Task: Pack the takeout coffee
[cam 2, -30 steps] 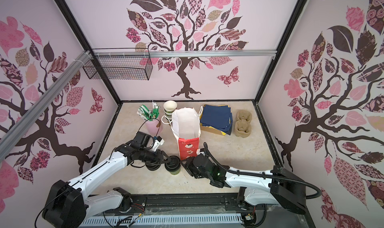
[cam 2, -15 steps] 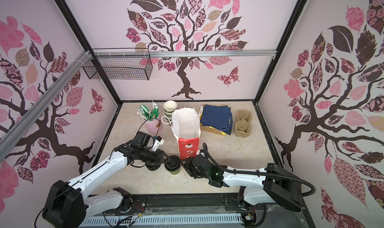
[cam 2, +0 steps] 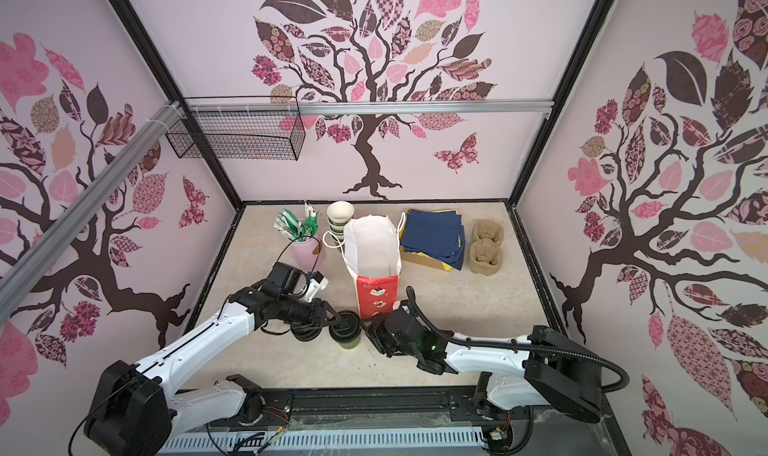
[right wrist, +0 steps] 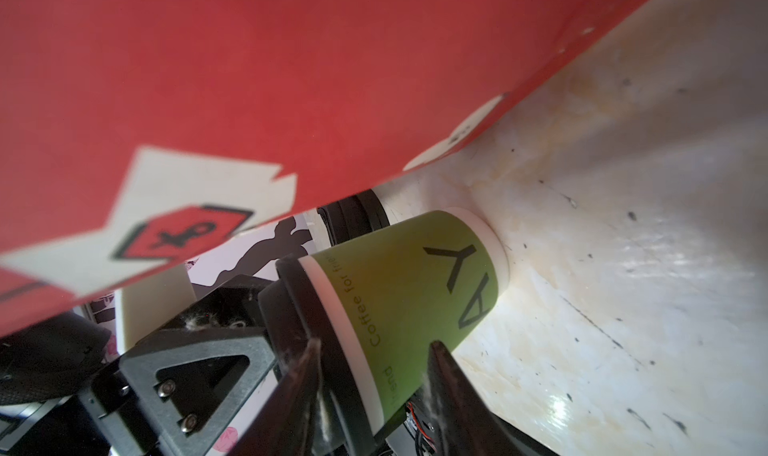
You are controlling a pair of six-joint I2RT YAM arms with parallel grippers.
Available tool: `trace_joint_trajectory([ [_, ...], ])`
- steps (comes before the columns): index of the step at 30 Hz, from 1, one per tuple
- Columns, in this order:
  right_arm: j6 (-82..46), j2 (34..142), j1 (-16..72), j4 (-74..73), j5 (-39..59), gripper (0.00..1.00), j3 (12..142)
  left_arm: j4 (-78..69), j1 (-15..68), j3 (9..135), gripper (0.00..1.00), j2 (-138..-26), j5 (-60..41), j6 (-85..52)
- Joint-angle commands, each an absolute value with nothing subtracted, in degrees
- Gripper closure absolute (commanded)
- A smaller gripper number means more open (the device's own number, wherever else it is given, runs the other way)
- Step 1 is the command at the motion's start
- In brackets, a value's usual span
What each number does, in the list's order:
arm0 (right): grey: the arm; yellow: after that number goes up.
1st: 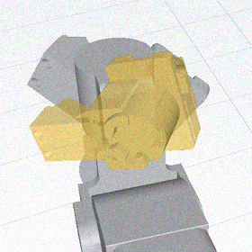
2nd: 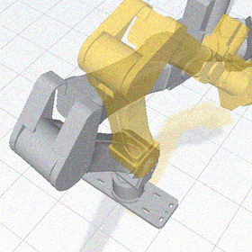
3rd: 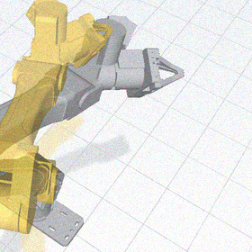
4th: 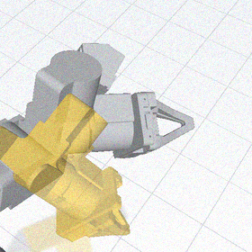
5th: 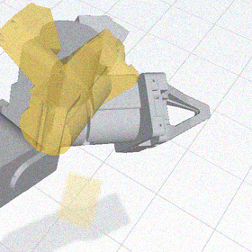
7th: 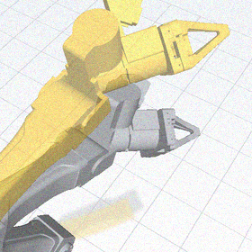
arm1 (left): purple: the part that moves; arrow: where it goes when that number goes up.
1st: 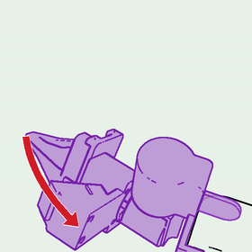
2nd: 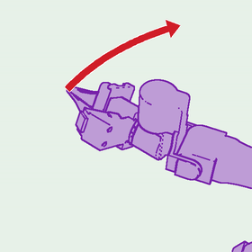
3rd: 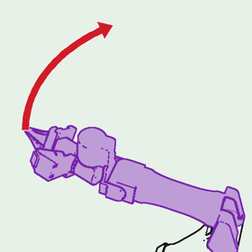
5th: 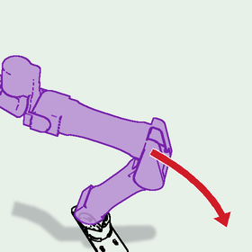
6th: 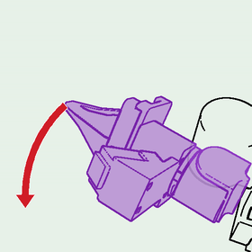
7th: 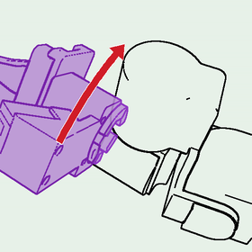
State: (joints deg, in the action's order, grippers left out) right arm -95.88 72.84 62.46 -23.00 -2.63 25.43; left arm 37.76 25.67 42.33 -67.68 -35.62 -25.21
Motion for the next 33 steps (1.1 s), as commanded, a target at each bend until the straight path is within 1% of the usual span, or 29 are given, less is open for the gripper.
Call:
trace_joint_trajectory([
  [1, -91.38, 71.92, 62.86, -16.55, -1.16, 0.51, 25.04, 42.79, 25.8, 41.75, 0.54, -68.9, -29.25, -23.98],
  [5, -90.69, 69.94, 62.85, -21.95, -4.18, 0.47, 23.38, 42.5, 25.76, 41.68, 0.54, -68.76, -29.71, -24.15],
  [8, -90.89, 68.46, 62.83, -27.26, -6.7, 0.47, 21.62, 42.56, 25.77, 41.66, 0.54, -68.47, -29.8, -24.19],
  [14, -91.94, 67.27, 62.67, -25.14, -9.96, 0.46, 21.7, 42.45, 25.75, 41.54, 0.54, -68.38, -29.82, -24.26],
  [20, -92.5, 70.31, 62.42, -26.32, -8.94, 0.42, 22.75, 42.53, 25.75, 41.58, 0.54, -68.37, -29.95, -24.15],
  [24, -92.67, 72.97, 61.99, -31.59, -6.65, 0.42, 22.49, 42.46, 25.8, 41.59, 0.54, -68.37, -30.04, -24.08],
  [33, -92.29, 76.11, 61.7, -35.5, -5.27, 0.42, 23.25, 42.51, 25.82, 41.57, 0.54, -68.5, -29.95, -24.05],
])
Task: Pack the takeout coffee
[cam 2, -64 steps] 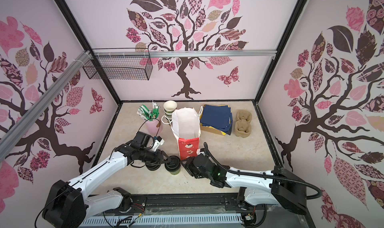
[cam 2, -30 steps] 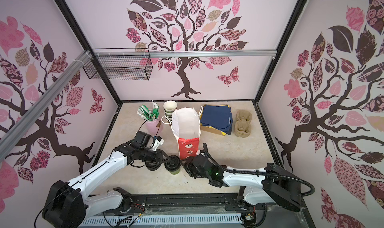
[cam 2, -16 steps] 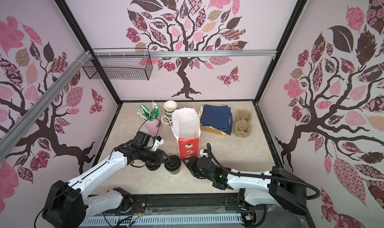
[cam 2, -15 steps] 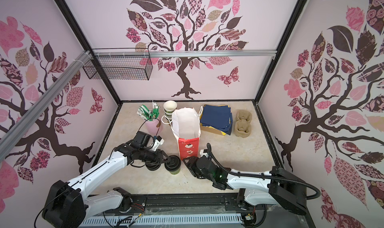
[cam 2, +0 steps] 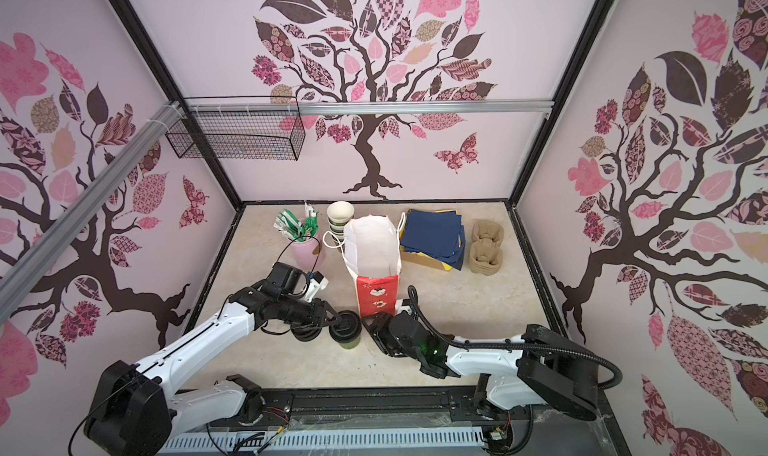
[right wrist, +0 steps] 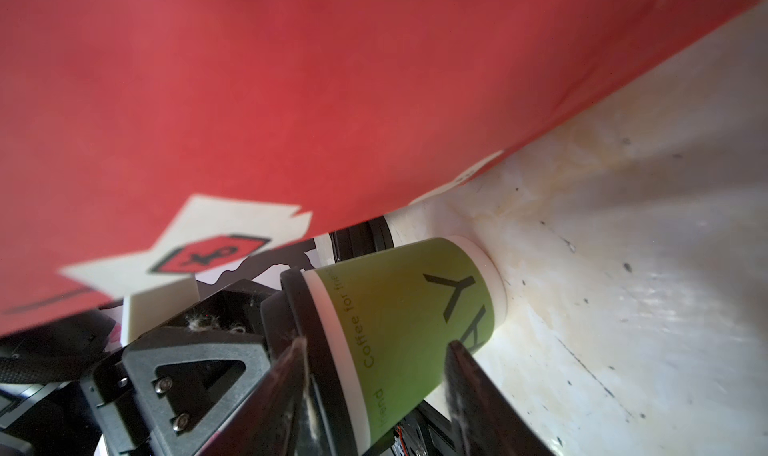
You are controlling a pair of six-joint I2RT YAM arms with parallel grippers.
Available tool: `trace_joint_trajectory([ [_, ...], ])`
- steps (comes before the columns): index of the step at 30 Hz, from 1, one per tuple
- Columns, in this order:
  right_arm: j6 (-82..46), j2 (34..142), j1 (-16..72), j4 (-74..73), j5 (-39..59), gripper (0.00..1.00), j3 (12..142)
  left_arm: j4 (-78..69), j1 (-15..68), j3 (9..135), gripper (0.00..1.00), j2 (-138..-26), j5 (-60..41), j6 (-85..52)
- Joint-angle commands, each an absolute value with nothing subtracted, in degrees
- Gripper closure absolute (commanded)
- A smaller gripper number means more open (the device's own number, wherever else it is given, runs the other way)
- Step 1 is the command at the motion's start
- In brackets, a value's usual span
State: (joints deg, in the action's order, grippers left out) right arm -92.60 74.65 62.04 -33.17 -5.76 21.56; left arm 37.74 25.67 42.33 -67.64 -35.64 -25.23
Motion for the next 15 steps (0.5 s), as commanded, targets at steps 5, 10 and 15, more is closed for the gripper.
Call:
trace_joint_trajectory([
  [5, -92.84, 77.37, 61.7, -34.91, -4.93, 0.42, 23.75, 42.49, 25.82, 41.57, 0.54, -68.54, -29.97, -24.08],
  [10, -94.44, 78.66, 61.7, -32.16, -4.22, 0.44, 23.91, 42.56, 25.83, 41.57, 0.54, -68.47, -29.78, -24.06],
  [15, -95.9, 78.31, 61.69, -24.56, -3.02, 0.46, 24.0, 42.71, 25.76, 41.66, 0.54, -68.77, -29.48, -24.13],
])
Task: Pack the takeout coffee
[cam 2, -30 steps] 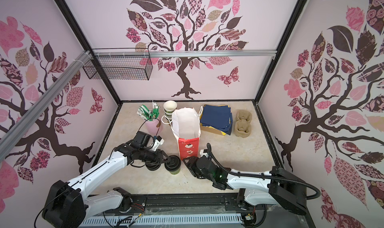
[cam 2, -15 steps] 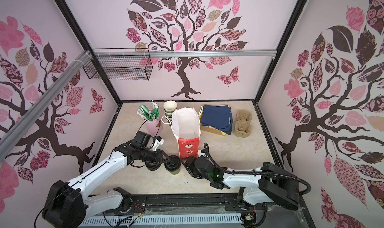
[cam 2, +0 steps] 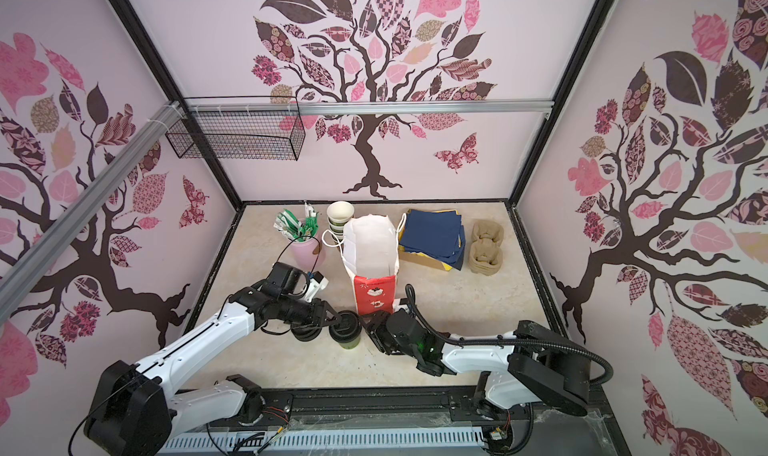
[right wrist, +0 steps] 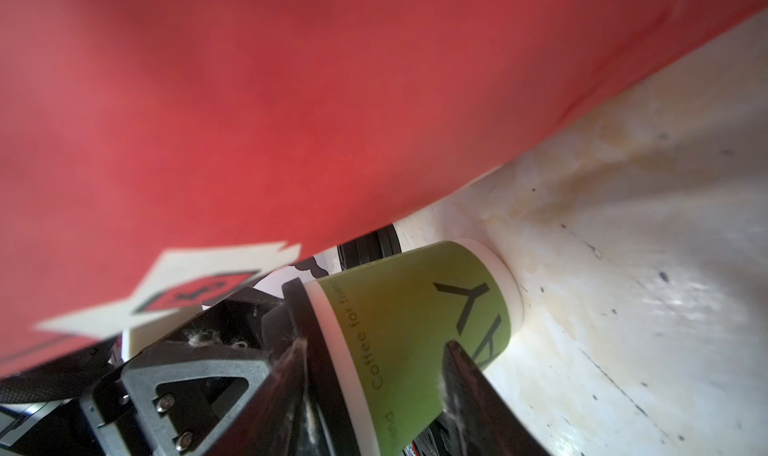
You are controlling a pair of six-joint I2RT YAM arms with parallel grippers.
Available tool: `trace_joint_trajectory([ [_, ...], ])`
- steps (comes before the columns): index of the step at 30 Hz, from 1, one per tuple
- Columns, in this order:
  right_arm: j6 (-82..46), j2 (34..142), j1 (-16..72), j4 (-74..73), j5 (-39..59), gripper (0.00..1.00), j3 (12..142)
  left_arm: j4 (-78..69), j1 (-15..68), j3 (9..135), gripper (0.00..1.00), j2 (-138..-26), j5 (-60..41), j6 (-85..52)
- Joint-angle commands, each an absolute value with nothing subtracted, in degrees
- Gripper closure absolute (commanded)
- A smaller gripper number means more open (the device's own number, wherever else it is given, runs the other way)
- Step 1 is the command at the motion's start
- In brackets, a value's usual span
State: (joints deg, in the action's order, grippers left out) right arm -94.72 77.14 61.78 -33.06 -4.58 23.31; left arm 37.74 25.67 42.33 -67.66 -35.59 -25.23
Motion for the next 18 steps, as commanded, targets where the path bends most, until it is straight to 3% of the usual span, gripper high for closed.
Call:
trace_joint_trajectory([
  [1, -96.19, 78.46, 61.7, -23.33, -2.37, 0.46, 23.77, 42.67, 25.84, 41.66, 0.54, -68.85, -29.4, -24.05],
  [14, -96.52, 77.98, 61.75, -18.42, 0.0, 0.47, 21.03, 43.04, 25.83, 41.84, 0.55, -69.1, -28.81, -24.08],
  [18, -90.75, 72.97, 61.7, -16.81, -2.32, 0.37, 23.41, 43.06, 25.83, 41.79, 0.54, -68.9, -28.74, -24.17],
])
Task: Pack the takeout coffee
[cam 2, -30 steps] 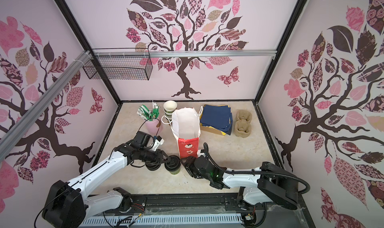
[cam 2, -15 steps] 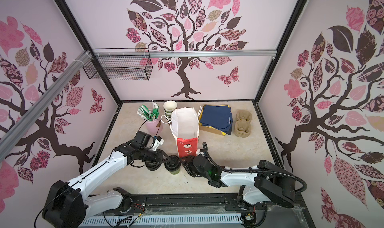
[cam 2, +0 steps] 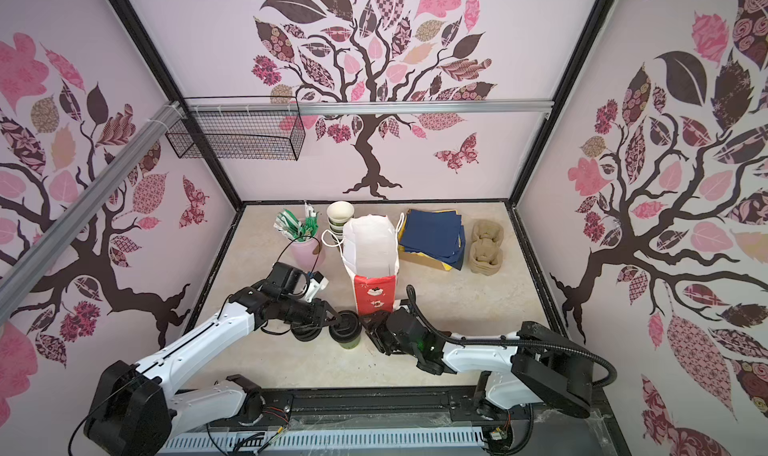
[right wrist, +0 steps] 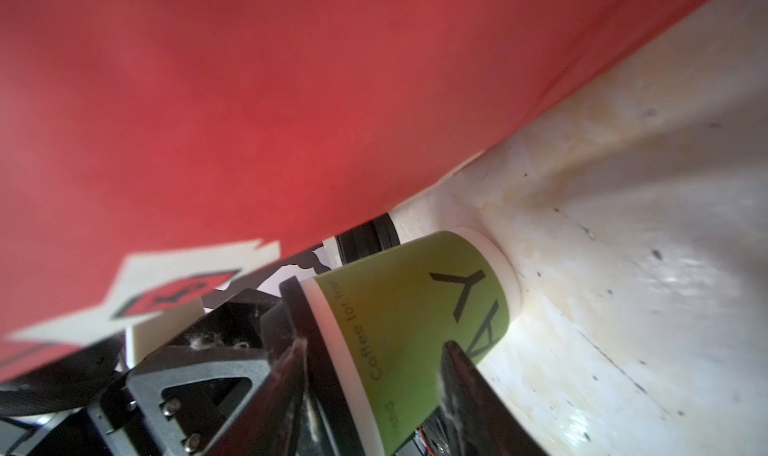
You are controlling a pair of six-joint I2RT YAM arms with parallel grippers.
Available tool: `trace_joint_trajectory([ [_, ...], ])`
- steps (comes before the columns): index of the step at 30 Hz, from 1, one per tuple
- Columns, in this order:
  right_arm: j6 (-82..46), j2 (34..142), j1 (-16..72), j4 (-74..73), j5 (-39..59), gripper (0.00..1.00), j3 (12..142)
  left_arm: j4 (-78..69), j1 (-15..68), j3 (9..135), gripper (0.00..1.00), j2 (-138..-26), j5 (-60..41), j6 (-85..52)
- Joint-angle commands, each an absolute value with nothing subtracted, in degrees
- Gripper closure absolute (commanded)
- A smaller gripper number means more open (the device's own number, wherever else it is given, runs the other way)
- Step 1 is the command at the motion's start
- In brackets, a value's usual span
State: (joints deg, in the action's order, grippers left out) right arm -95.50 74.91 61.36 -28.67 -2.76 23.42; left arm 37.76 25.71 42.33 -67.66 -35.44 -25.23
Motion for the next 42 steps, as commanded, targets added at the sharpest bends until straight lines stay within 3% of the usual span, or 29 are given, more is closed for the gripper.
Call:
trace_joint_trajectory([
  [1, -88.6, 71.18, 61.7, -17.49, -3.25, 0.33, 23.87, 42.95, 25.83, 41.75, 0.54, -68.89, -28.9, -24.17],
  [6, -81.89, 64.17, 61.7, -19.41, -4.16, 0.25, 23.66, 42.81, 25.82, 41.76, 0.54, -68.82, -29.21, -24.17],
  [16, -75.59, 64.95, 61.7, -21.55, 8.25, 0.21, 23.64, 42.79, 25.83, 41.75, 0.54, -68.66, -29.6, -24.13],
  [28, -77.14, 72.71, 61.61, -27.2, 10.37, 0.29, 24.61, 43.86, 25.84, 42.64, 0.55, -69.45, -28.04, -23.38],
  [38, -77.95, 72.15, 61.35, -35.97, 10.35, 0.25, 22.5, 43.5, 25.84, 42.4, 0.55, -69.78, -28.48, -23.47],
  [42, -78.83, 73.13, 61.26, -32.68, 8.82, 0.27, 22.93, 43.49, 25.83, 42.3, 0.55, -69.79, -28.47, -23.48],
])
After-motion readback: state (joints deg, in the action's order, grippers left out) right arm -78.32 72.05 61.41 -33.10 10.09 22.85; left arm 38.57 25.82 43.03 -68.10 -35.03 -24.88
